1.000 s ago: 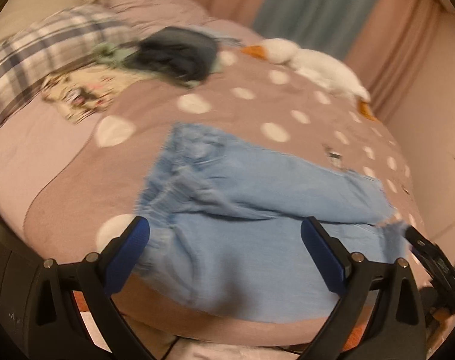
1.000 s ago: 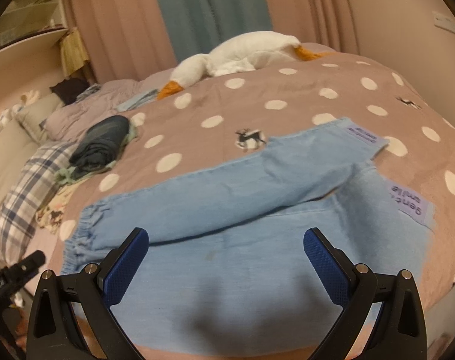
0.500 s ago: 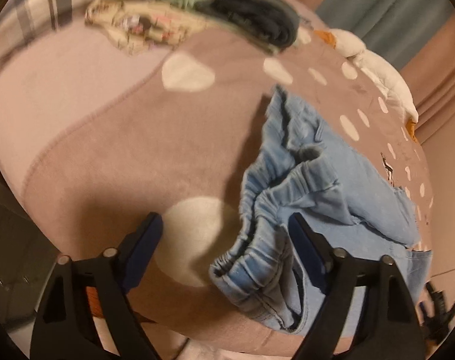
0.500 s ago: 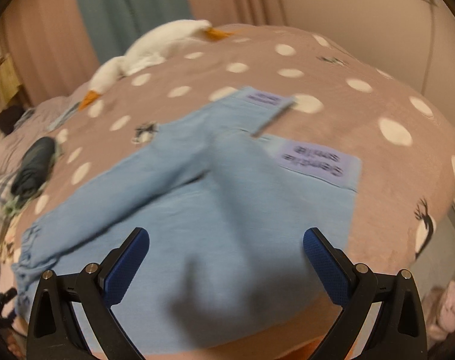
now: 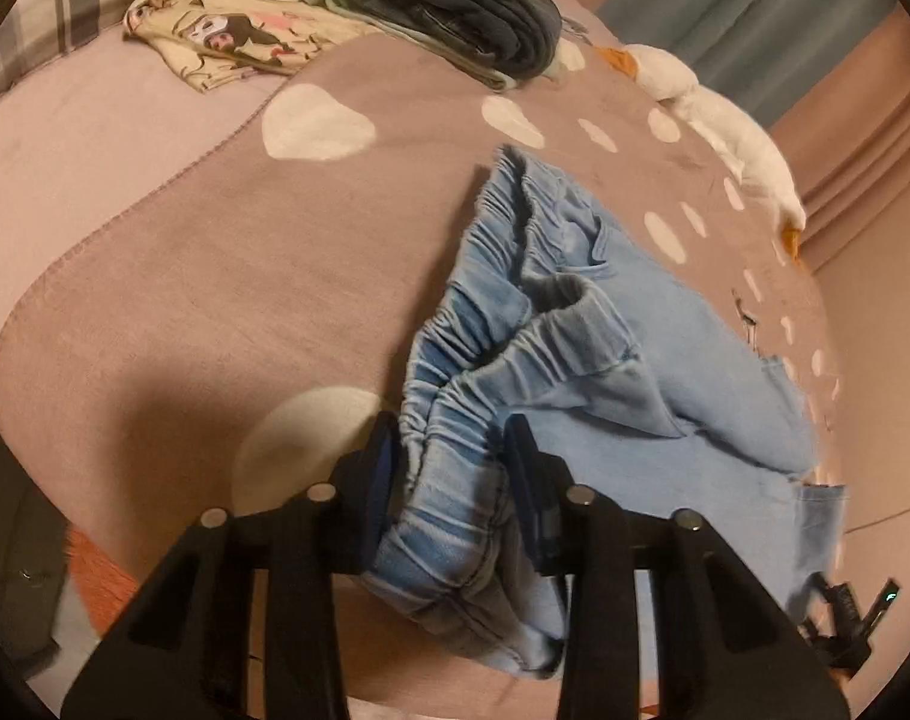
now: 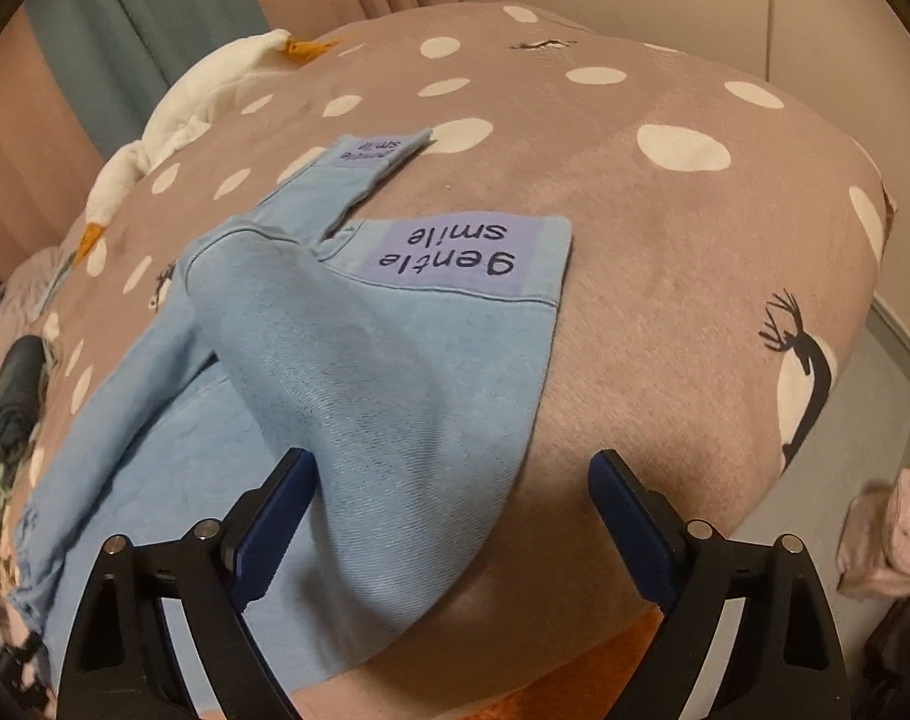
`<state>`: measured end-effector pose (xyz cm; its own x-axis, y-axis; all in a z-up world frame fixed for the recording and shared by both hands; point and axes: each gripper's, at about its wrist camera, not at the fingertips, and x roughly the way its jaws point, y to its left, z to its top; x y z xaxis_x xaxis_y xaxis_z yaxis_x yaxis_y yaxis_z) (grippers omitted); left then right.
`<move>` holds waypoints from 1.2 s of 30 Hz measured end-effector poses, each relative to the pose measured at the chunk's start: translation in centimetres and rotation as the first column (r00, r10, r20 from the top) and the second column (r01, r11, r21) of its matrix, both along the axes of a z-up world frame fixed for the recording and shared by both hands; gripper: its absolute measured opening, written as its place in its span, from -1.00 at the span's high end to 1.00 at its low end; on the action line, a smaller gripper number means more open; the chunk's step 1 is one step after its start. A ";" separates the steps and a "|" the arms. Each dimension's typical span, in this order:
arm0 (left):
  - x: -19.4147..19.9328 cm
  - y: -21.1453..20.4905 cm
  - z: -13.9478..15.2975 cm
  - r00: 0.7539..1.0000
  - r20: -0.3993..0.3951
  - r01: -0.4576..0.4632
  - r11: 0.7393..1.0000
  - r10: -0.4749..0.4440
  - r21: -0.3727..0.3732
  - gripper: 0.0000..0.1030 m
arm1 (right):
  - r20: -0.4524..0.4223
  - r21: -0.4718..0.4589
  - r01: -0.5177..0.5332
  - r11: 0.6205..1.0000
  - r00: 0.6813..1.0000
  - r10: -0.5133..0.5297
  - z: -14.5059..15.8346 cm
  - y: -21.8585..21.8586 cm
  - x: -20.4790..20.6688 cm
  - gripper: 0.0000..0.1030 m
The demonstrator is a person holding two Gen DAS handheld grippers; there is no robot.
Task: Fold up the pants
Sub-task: 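Grasp the elastic waistband with left tool while right tool grasps the labelled pocket edge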
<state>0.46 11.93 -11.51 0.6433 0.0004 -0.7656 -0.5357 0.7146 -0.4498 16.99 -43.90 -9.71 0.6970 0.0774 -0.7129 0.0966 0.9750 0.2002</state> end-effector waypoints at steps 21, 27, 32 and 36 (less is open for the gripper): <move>-3.8 2.0 2.6 0.997 0.077 -0.012 0.998 0.017 -0.064 -0.25 | 0.015 0.173 0.058 0.983 0.998 -0.061 1.4 -5.9 3.6 -0.79; -3.1 0.7 1.7 0.996 0.082 0.054 0.988 -0.043 -0.144 -0.28 | 0.004 0.184 -0.008 0.983 1.000 0.007 0.6 -5.0 7.4 -0.07; -1.4 -0.1 0.4 0.996 0.063 0.073 0.988 -0.065 -0.139 -0.04 | 0.060 0.192 0.011 0.981 0.998 -0.023 2.5 -5.5 6.0 0.87; -1.4 0.3 -0.3 0.997 0.074 0.044 0.988 -0.033 -0.148 0.20 | 0.202 0.183 0.159 0.970 0.960 -0.195 5.6 -8.6 0.4 0.88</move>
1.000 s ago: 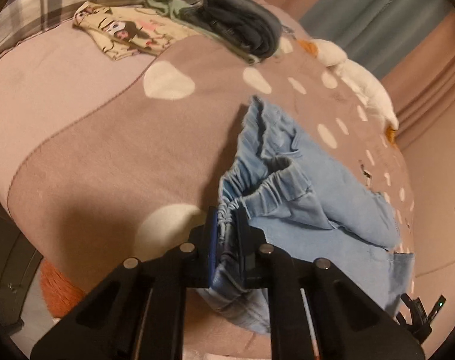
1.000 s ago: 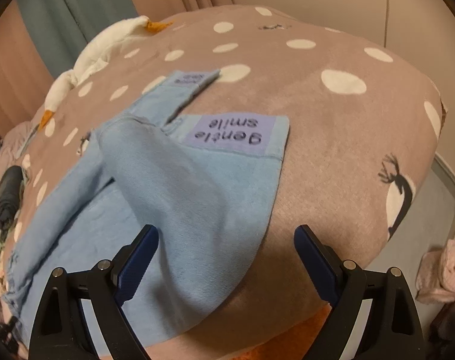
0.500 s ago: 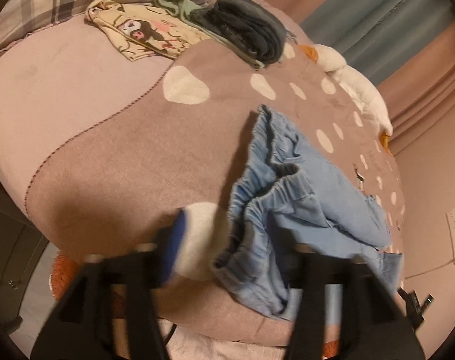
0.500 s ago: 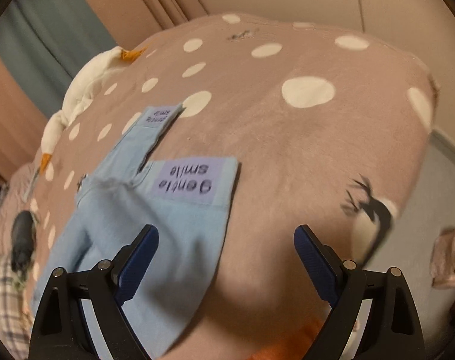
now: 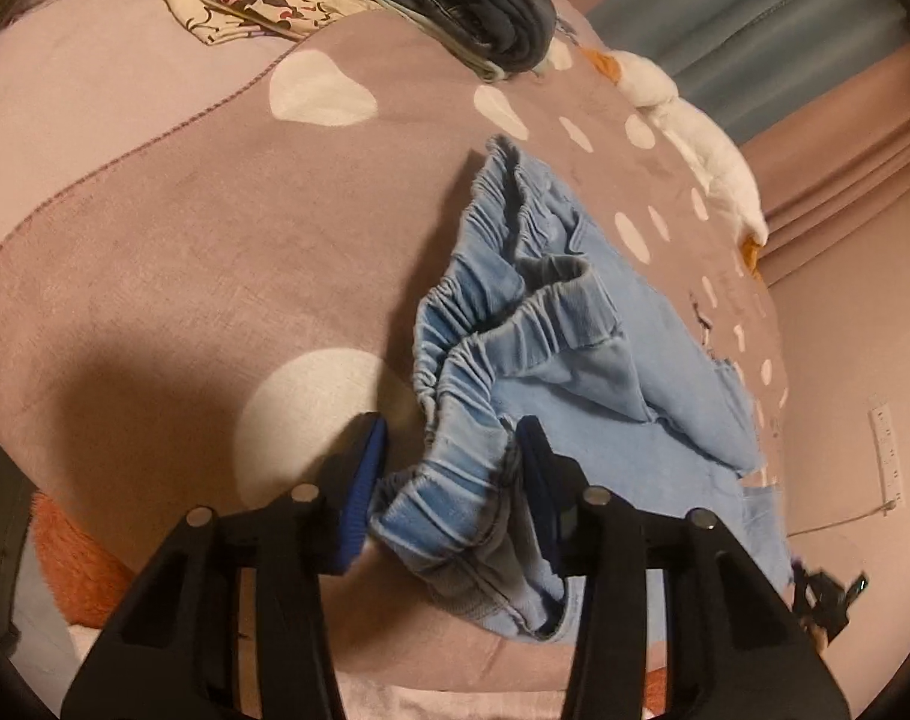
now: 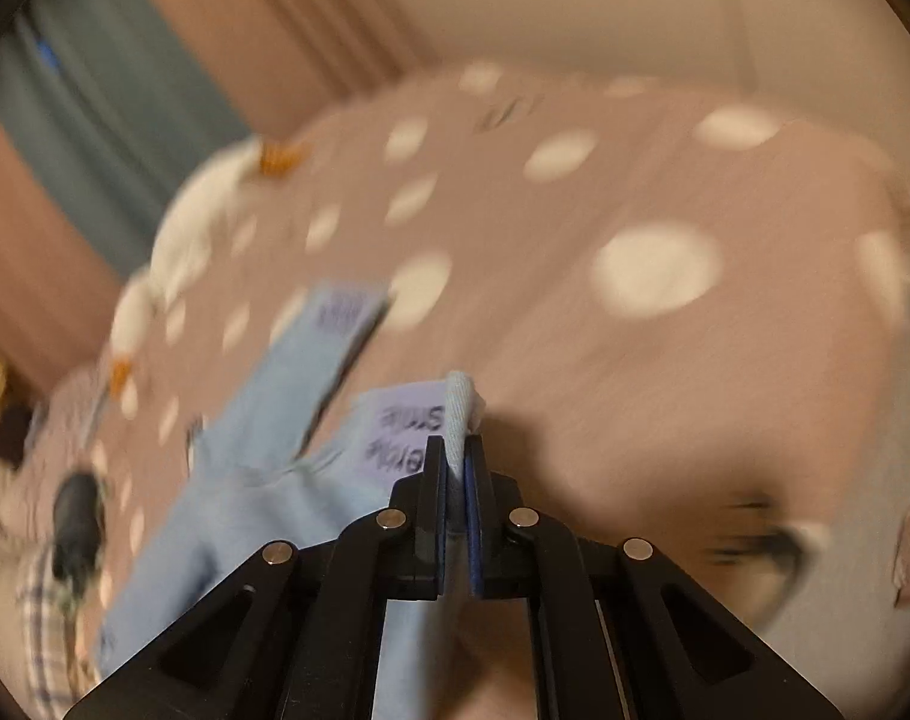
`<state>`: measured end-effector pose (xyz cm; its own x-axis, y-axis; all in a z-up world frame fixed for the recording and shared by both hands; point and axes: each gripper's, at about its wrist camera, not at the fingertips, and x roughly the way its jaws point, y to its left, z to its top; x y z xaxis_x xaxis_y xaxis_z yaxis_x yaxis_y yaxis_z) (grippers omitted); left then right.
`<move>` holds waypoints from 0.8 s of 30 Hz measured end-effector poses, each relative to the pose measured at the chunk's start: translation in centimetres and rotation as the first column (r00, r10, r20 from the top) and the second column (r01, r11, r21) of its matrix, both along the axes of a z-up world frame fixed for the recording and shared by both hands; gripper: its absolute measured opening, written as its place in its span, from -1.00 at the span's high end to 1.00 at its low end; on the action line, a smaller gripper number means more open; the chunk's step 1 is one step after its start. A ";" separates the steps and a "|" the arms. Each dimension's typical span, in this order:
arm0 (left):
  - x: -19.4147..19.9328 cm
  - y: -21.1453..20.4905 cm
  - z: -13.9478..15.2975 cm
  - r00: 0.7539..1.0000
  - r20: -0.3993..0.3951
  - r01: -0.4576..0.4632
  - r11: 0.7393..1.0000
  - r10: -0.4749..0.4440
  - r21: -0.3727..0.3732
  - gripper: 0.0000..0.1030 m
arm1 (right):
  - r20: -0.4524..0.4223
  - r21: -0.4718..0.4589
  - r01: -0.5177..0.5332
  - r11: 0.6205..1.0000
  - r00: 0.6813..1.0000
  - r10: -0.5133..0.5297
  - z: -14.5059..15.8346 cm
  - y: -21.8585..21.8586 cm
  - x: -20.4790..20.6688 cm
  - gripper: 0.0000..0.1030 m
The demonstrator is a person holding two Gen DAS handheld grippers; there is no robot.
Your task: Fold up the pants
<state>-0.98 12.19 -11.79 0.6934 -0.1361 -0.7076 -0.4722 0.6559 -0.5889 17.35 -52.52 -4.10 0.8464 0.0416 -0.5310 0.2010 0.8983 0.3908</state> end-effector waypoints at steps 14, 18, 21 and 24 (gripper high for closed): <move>0.1 -1.1 0.0 0.997 -0.063 -0.034 0.994 0.041 0.101 0.28 | -0.173 -0.084 0.059 0.995 0.982 -0.073 -6.0 -0.7 -0.3 0.88; -0.6 -1.7 1.8 0.996 -0.052 -0.061 0.989 0.069 0.135 0.44 | -0.148 -0.079 0.055 0.995 0.987 -0.066 -5.1 -0.9 -0.7 0.88; -2.0 -2.6 4.9 0.999 0.010 -0.046 0.983 0.045 0.176 0.44 | -0.034 -0.018 0.034 0.999 0.999 -0.035 -2.5 -1.1 -2.9 0.88; -2.5 -2.8 5.2 1.000 -0.022 -0.012 0.980 0.017 0.201 0.44 | -0.005 -0.040 0.018 0.999 1.000 -0.018 -1.2 -0.9 -3.5 0.89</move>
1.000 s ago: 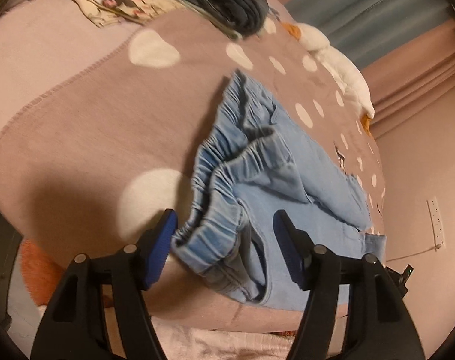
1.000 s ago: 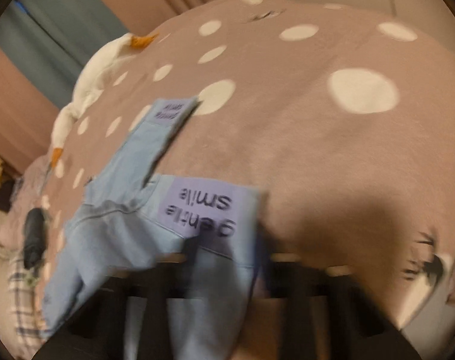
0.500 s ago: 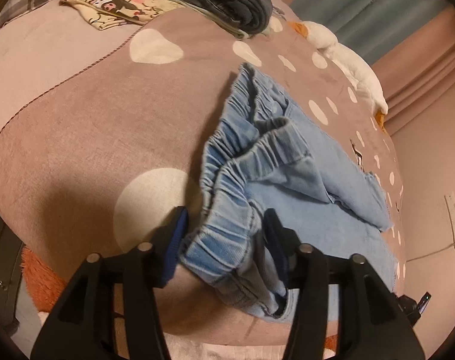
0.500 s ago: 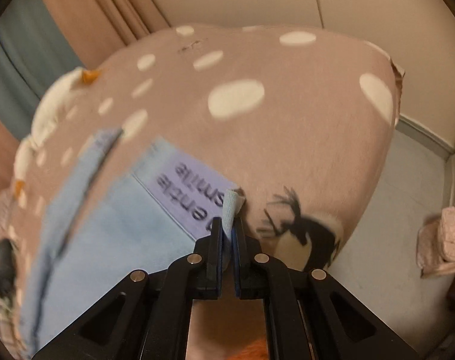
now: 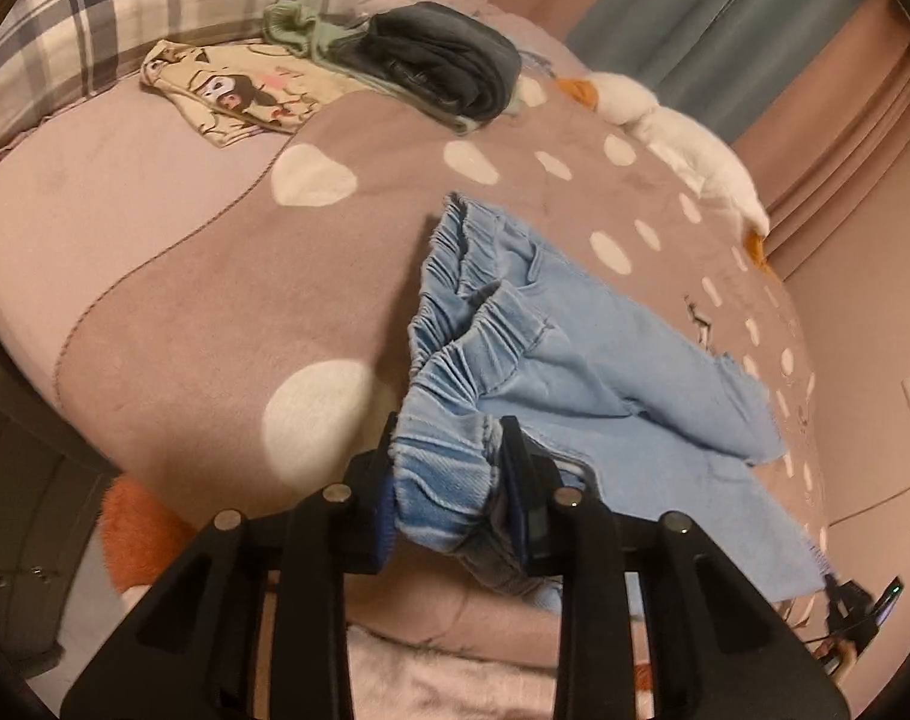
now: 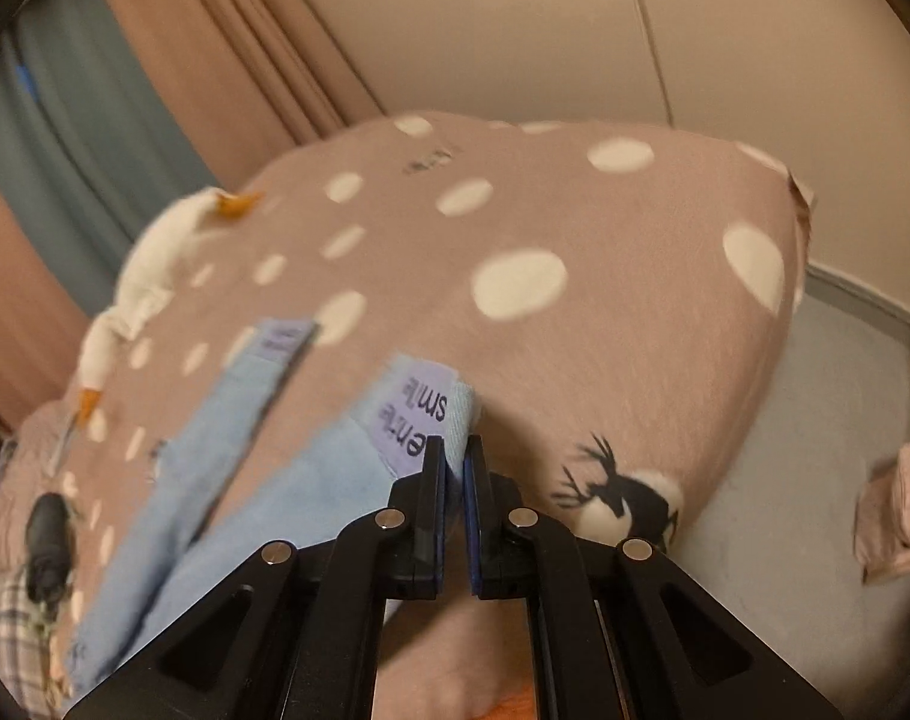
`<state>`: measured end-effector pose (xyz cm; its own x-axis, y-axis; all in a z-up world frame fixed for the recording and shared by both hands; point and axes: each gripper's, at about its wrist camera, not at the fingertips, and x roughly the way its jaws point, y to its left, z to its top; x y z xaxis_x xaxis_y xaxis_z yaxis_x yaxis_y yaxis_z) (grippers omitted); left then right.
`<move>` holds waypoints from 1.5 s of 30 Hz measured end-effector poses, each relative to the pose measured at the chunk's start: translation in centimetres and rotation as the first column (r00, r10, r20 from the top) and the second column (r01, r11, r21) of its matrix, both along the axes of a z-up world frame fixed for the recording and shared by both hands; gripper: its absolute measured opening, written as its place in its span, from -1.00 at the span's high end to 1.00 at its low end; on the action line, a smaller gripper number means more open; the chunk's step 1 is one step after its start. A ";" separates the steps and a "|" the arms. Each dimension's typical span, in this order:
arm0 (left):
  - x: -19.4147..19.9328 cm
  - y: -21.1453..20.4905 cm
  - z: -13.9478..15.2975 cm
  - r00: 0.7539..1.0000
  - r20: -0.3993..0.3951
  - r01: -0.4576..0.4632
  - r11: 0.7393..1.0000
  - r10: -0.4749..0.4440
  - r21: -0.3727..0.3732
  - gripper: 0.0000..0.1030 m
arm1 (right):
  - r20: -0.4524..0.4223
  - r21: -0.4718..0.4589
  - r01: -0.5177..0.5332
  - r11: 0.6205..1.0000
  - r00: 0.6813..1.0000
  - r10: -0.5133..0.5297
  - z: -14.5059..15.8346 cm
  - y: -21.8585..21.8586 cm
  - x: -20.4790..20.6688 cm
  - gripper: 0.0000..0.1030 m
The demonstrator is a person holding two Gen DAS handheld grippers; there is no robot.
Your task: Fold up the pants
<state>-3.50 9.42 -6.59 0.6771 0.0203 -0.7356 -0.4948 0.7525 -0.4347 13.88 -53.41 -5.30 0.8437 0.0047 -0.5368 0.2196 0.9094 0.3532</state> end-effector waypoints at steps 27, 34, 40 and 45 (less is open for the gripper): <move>2.0 0.5 -5.4 0.989 -0.149 0.006 0.999 -0.001 0.037 0.10 | -0.207 -0.156 0.082 0.984 0.972 -0.114 -5.4 0.5 2.9 0.89; 1.7 0.7 -4.8 0.990 -0.135 0.032 0.999 -0.034 -0.013 -0.09 | -0.212 -0.165 0.094 0.982 0.969 -0.128 -5.3 0.5 3.0 0.86; 0.0 -0.2 -0.5 0.998 -0.069 0.017 1.000 -0.015 0.025 -0.66 | -0.180 -0.228 0.136 0.964 0.967 -0.179 -2.2 1.8 1.3 -0.55; 0.0 -2.1 4.1 0.997 0.061 0.038 0.995 -0.044 0.094 -0.99 | -0.072 -0.159 0.061 0.985 0.995 -0.073 1.4 3.9 -0.9 -0.61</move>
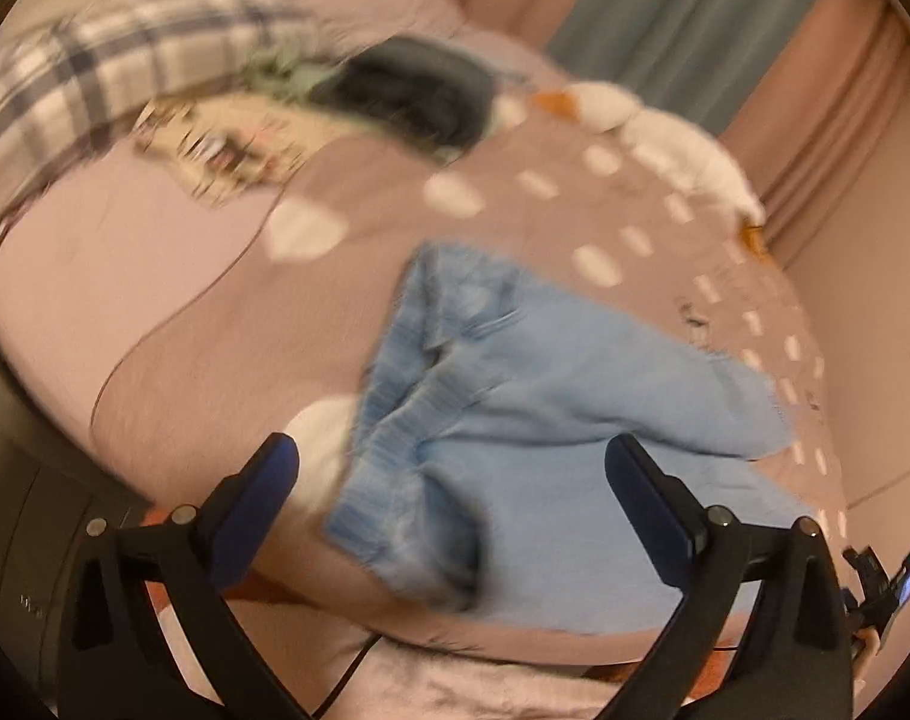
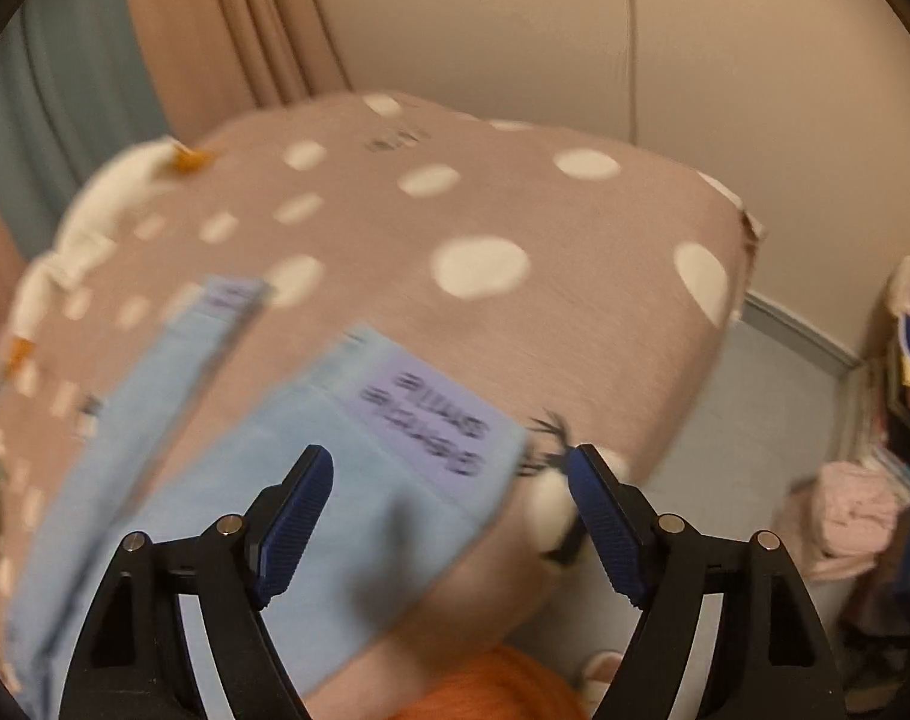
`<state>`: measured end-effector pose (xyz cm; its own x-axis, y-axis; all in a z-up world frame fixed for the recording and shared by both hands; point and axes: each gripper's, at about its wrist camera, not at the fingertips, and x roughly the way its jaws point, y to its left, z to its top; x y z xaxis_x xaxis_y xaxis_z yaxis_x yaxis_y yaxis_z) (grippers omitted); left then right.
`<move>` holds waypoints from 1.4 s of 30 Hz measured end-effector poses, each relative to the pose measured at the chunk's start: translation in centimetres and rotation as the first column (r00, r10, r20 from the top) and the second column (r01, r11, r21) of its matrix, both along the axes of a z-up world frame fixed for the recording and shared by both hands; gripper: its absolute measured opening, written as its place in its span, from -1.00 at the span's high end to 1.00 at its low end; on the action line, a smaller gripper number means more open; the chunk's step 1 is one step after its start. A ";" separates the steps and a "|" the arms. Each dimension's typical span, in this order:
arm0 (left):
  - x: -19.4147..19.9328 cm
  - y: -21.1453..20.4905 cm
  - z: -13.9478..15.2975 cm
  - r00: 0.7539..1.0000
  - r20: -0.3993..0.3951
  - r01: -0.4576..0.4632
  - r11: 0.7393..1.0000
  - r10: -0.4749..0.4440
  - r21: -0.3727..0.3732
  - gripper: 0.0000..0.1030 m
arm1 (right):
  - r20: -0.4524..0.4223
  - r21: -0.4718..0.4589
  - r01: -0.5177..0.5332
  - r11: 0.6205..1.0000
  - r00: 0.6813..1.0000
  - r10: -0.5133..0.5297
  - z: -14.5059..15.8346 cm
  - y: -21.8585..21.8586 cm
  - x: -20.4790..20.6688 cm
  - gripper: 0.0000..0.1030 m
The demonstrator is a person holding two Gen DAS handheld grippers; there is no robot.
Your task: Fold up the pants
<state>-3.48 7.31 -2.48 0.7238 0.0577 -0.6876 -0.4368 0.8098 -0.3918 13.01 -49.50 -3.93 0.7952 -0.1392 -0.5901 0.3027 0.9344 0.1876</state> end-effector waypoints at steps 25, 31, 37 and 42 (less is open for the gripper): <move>5.0 -2.8 -1.5 0.996 0.002 0.094 0.986 -0.095 -0.135 -0.98 | 0.030 -0.036 -0.631 0.775 0.775 0.632 4.8 21.3 5.1 -0.73; 4.8 -2.1 -1.9 0.995 -0.006 0.095 0.982 -0.097 -0.163 -0.98 | -0.069 0.056 -0.689 0.722 0.719 0.692 4.4 27.2 10.2 -0.73; 4.1 -1.8 -1.8 0.995 0.009 0.095 0.982 -0.094 -0.165 -0.98 | -0.180 0.048 -0.649 0.759 0.742 0.646 2.6 31.5 13.5 -0.73; 3.9 -1.3 -2.6 0.996 -0.011 0.082 0.981 -0.085 -0.175 -0.98 | -0.239 0.070 -0.607 0.792 0.761 0.604 1.6 32.5 16.0 -0.73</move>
